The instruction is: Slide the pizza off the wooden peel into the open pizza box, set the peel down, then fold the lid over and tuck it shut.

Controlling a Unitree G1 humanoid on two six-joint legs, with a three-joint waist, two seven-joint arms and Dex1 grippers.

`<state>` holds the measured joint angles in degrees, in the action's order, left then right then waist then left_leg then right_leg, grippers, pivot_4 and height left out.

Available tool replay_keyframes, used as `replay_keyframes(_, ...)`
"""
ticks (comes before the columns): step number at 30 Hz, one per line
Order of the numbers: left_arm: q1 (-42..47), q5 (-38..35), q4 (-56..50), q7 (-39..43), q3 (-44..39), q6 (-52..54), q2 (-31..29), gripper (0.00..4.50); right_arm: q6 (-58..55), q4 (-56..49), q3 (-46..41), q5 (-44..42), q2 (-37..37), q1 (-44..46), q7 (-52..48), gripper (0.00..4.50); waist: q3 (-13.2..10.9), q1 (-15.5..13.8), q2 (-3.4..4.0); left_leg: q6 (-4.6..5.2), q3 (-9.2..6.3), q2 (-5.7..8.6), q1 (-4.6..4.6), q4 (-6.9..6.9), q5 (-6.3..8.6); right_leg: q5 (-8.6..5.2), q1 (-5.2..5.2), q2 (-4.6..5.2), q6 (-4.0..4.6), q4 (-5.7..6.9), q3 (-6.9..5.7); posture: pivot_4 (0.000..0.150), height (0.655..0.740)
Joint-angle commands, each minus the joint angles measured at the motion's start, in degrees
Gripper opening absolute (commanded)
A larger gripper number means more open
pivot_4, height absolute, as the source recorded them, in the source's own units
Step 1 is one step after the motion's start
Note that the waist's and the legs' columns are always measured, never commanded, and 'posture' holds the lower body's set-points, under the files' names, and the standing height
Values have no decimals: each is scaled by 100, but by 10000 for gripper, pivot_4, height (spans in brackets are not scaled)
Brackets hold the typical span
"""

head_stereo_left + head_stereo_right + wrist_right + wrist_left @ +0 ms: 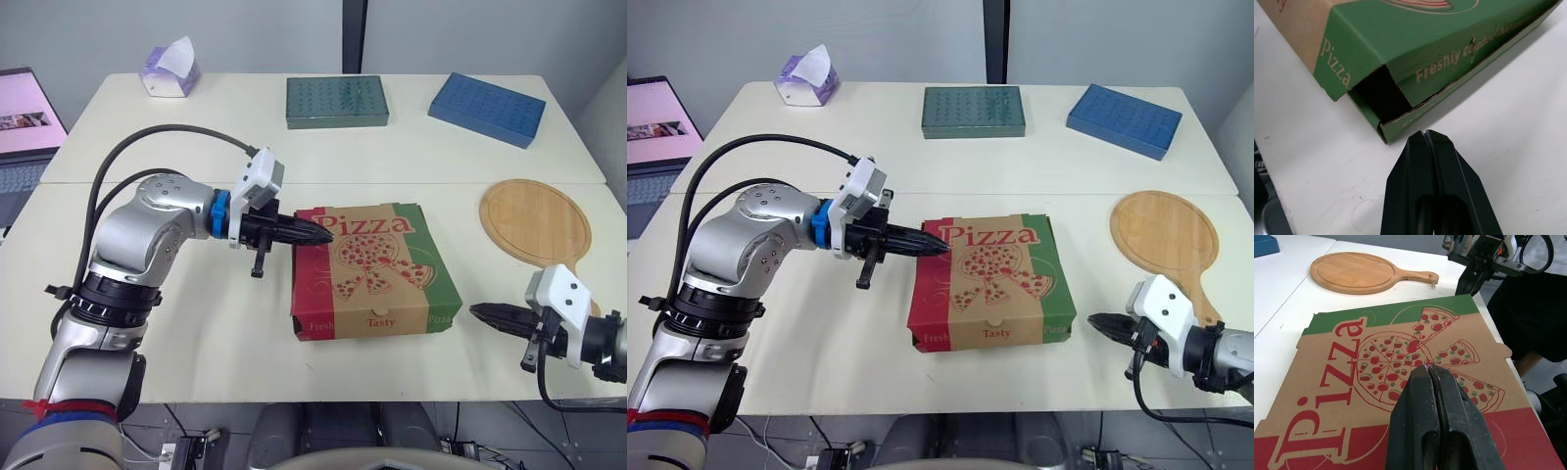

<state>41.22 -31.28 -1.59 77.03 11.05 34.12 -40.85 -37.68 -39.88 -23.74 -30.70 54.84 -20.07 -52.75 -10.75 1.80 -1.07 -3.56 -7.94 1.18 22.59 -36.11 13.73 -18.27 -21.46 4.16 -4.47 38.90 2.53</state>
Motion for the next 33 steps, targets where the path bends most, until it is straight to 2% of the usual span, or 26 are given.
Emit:
replay_keyframes(1,14,33,-123,77,-136,-143,-7,0,24,-216,-79,-113,91,134,-93,170,0,3,0,0,0,0,-1,0,0,0,0,0,0,0,0,1500,7400)
replay_keyframes(5,-95,70,-159,85,-132,-195,-39,0,-194,-370,-64,-459,96,301,-147,170,0,5,0,0,-1,0,-1,0,0,0,0,0,0,0,0,1500,7400)
replay_keyframes(18,-33,166,-19,51,-190,-261,-46,0,-466,-670,1022,-642,-158,1068,434,170,0,11,0,0,-3,-1,-1,-1,0,0,0,0,0,3,-2,1500,7400)
replay_keyframes(21,-52,171,-44,56,-190,-273,-63,0,-374,-593,898,-463,-17,967,393,170,0,-3,0,0,-5,-1,-1,-2,0,0,0,0,0,2,-3,1500,7400)
replay_keyframes(24,-73,156,-86,70,-199,-259,-67,0,-343,-450,423,-386,168,704,189,170,0,-11,0,0,-4,0,1,-2,0,0,0,0,0,1,-3,1500,7400)
replay_keyframes(27,-65,137,-113,104,-190,-242,-44,0,-287,-349,-207,-295,397,393,-155,6042,0,-13,0,0,-3,1,0,-3,0,0,1,1,0,1,-2,1500,7400)
replay_keyframes(30,-22,139,-86,176,-161,-252,-23,0,-358,-432,-687,-466,515,295,-407,16508,0,0,0,0,-2,0,-2,-2,0,0,1,1,0,2,-3,1500,7400)
replay_keyframes(33,21,170,-53,241,-112,-277,31,0,-469,-732,-762,-813,462,382,-403,27553,0,5,0,0,-2,-2,-3,-2,0,0,2,0,0,3,-3,1500,7400)
